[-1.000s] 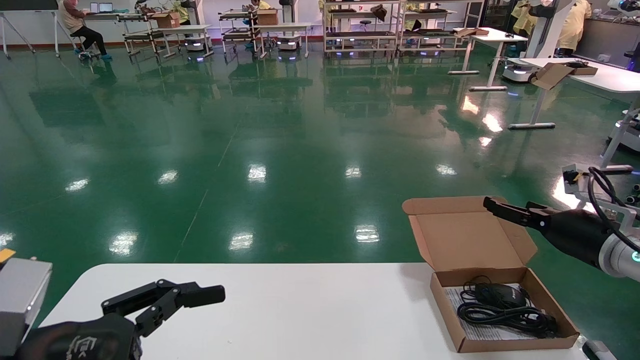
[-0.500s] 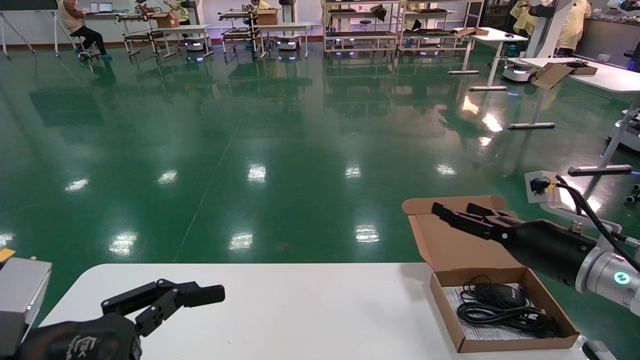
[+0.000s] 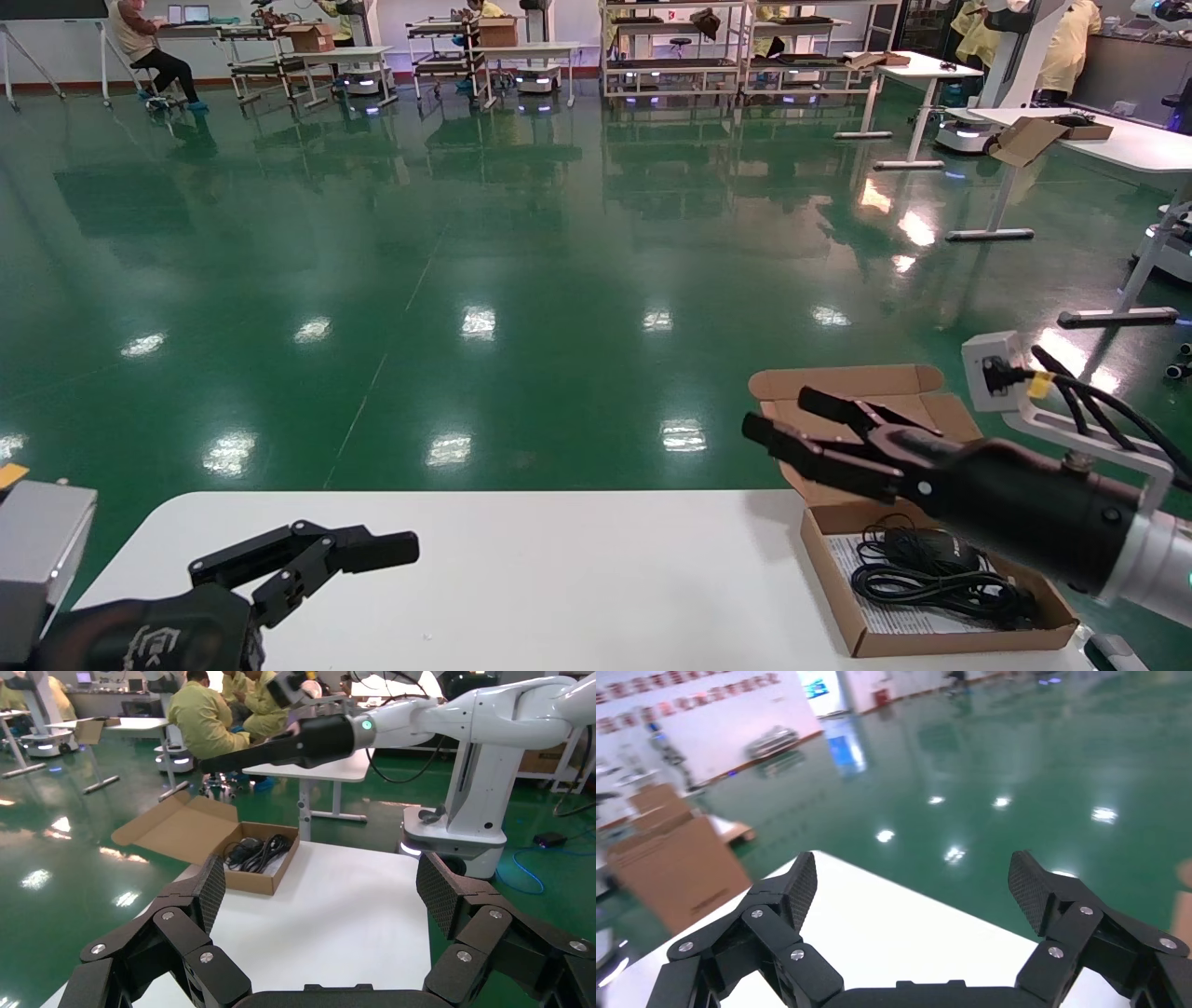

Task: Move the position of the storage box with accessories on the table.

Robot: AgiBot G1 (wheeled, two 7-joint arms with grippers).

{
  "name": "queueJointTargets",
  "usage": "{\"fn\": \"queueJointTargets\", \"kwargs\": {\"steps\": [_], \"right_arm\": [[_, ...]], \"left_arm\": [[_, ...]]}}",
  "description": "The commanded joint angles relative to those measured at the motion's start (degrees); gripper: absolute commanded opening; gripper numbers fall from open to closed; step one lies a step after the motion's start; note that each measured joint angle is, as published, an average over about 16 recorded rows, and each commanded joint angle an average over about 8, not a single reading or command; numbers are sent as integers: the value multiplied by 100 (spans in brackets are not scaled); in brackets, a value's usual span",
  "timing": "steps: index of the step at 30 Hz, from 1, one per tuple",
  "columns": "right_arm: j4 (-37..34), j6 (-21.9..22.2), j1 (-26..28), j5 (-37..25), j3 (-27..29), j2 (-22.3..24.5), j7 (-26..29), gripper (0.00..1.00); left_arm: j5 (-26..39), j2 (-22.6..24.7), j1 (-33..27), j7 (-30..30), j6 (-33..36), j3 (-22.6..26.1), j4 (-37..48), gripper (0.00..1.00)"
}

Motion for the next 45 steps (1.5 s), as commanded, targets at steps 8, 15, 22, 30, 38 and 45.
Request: {"fn": "queueJointTargets", "kwargs": {"steps": [8, 15, 22, 30, 38, 45], "right_arm": [[1052, -694, -528, -242, 727, 343, 6, 100], [1872, -1235, -940, -431, 1294, 610, 11, 100], [2687, -1772, -1349, -619, 1858, 876, 15, 100], [3492, -2304, -1748, -800, 2410, 1134, 18, 100], [3664, -2423, -1838, -851, 2536, 1192, 19, 100], [3566, -2354, -1792, -833, 2467, 1162, 19, 100]], "left_arm": [[0, 0, 0, 0, 0, 0, 0, 100], [0, 0, 0, 0, 0, 0, 0, 100], [0, 0, 0, 0, 0, 0, 0, 100], [0, 0, 1, 0, -1, 0, 1, 100], [-1, -1, 2, 0, -2, -1, 1, 100], [-2, -1, 1, 0, -2, -1, 1, 100]]}}
